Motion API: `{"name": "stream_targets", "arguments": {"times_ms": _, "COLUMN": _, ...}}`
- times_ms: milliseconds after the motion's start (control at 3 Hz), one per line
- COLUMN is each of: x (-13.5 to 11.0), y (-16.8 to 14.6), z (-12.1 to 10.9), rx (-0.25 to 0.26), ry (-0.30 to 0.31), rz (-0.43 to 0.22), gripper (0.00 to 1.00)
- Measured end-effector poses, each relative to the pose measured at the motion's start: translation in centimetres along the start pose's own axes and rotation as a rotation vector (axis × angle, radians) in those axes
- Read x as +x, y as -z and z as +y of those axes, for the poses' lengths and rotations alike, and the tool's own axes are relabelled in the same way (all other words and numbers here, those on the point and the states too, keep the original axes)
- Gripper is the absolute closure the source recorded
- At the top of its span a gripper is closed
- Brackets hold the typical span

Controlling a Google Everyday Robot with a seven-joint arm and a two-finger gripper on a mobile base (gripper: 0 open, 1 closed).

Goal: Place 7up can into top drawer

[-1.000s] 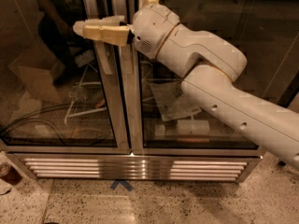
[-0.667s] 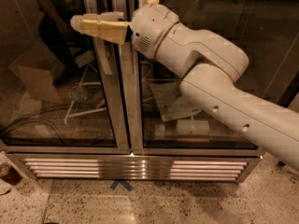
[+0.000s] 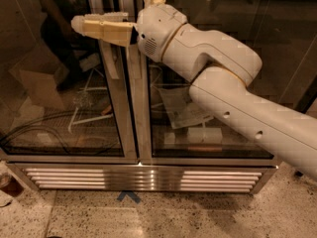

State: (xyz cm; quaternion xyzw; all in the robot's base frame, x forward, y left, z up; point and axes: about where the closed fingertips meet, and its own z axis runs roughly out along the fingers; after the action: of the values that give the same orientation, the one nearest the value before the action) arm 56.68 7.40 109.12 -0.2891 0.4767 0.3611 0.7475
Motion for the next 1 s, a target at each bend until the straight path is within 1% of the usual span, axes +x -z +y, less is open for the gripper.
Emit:
{"name": "stream_targets", "arguments": {"times_ms": 333, "x": 0.46, "y": -0.11, "z": 0.06, "rx": 0.004, "ry": -0.042, "rz": 0.038, "gripper": 0.0}}
{"name": "stream_targets", "arguments": {"times_ms": 667, "x": 1.25, "y": -0.3, "z": 0.45, "rx": -0.01, "ry": -0.086, "rz": 0.107, "gripper": 0.0}}
{"name": "stream_targets", "arguments": {"times_ms": 1000, "x": 1.4, "y": 0.0, "z": -0.13, "rx": 0.002, "ry": -0.138, "rz": 0.122, "gripper": 0.0}}
